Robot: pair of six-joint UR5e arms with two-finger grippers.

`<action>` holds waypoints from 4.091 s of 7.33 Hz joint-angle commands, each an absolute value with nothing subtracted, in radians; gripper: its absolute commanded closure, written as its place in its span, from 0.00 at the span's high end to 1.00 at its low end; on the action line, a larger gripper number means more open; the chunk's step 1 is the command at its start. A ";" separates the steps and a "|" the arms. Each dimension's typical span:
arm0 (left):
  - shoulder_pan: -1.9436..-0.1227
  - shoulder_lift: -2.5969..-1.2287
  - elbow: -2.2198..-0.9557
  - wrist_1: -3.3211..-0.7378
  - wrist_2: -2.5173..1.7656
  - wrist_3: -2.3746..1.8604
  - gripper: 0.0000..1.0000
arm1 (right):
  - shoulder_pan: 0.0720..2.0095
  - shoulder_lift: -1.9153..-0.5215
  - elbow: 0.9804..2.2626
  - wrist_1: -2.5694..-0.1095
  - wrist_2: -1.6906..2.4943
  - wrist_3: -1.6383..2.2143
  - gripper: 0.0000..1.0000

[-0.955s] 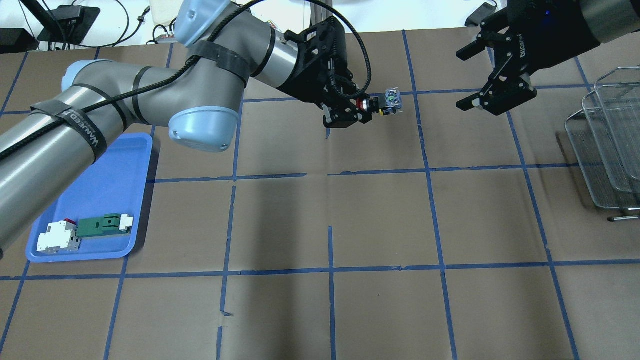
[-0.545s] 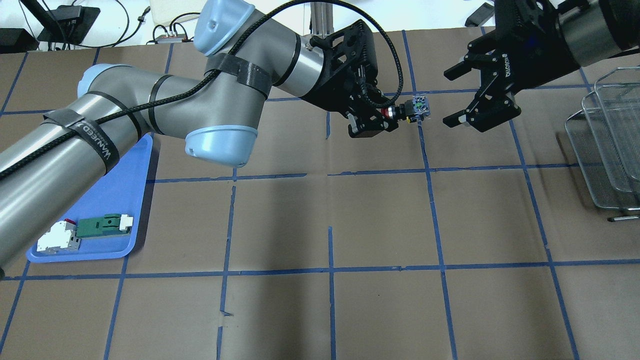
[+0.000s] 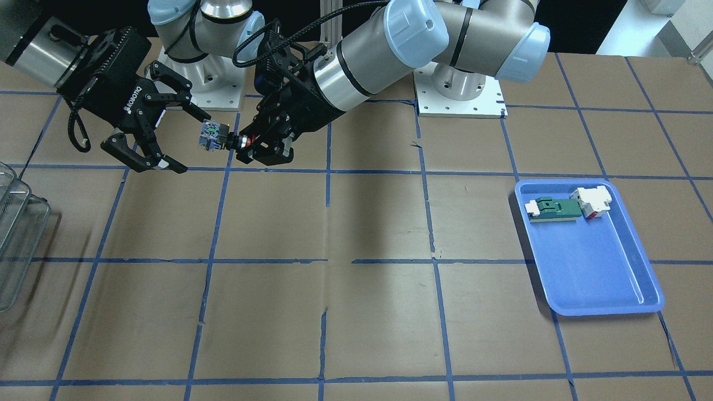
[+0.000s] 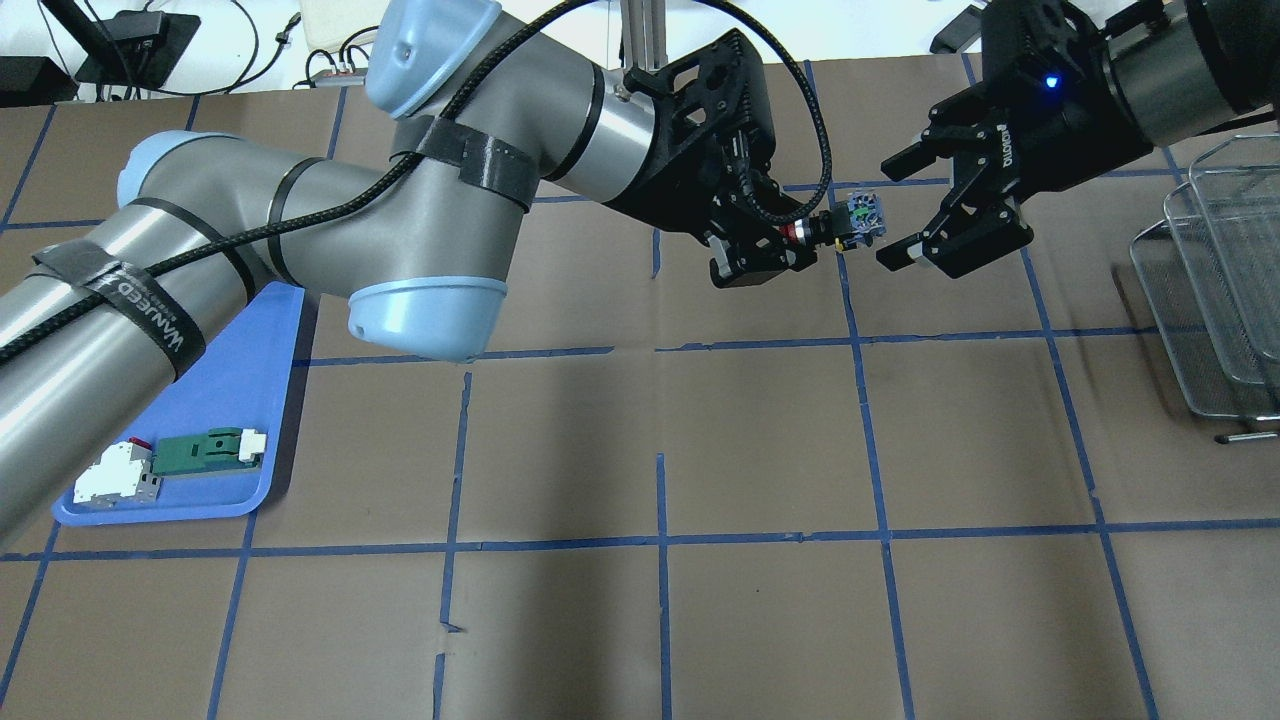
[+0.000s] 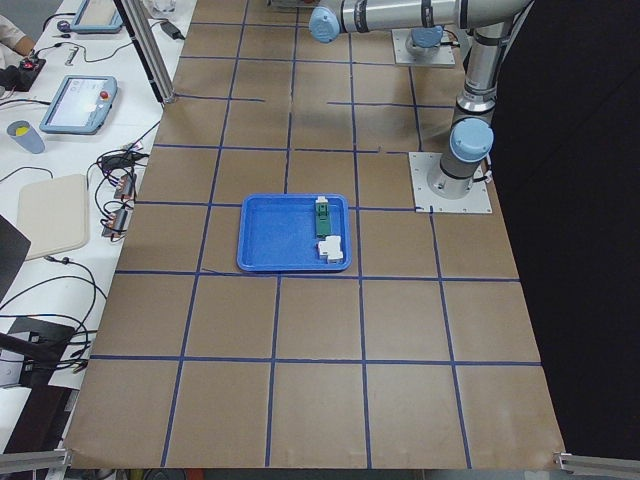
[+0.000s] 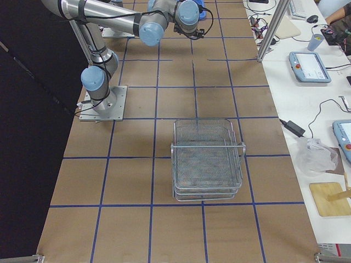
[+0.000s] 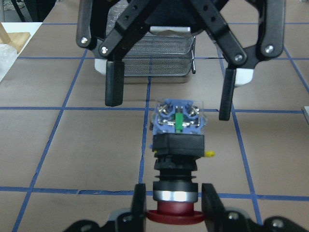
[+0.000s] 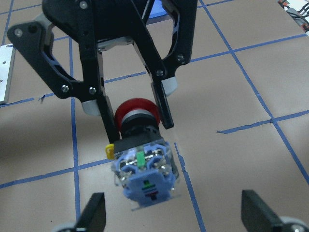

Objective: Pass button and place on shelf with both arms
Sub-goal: 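Close the right gripper on the button's red head beside the left gripper, then open the left gripper and withdraw it while the right gripper carries the button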

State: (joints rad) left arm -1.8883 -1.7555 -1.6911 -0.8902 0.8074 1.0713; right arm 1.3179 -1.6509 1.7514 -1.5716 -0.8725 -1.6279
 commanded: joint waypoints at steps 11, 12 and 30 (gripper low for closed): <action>-1.890 -1.747 -1.690 -0.890 0.805 1.069 0.00 | 1.373 -1.715 1.781 -1.557 -0.865 -1.692 0.99; -1.890 -1.746 -1.692 -0.890 0.805 1.069 0.00 | 1.376 -1.720 1.781 -1.555 -0.867 -1.692 0.88; -1.888 -1.603 -1.720 -0.955 1.128 0.928 1.00 | 1.359 -1.712 1.648 -1.439 -1.058 -1.698 0.00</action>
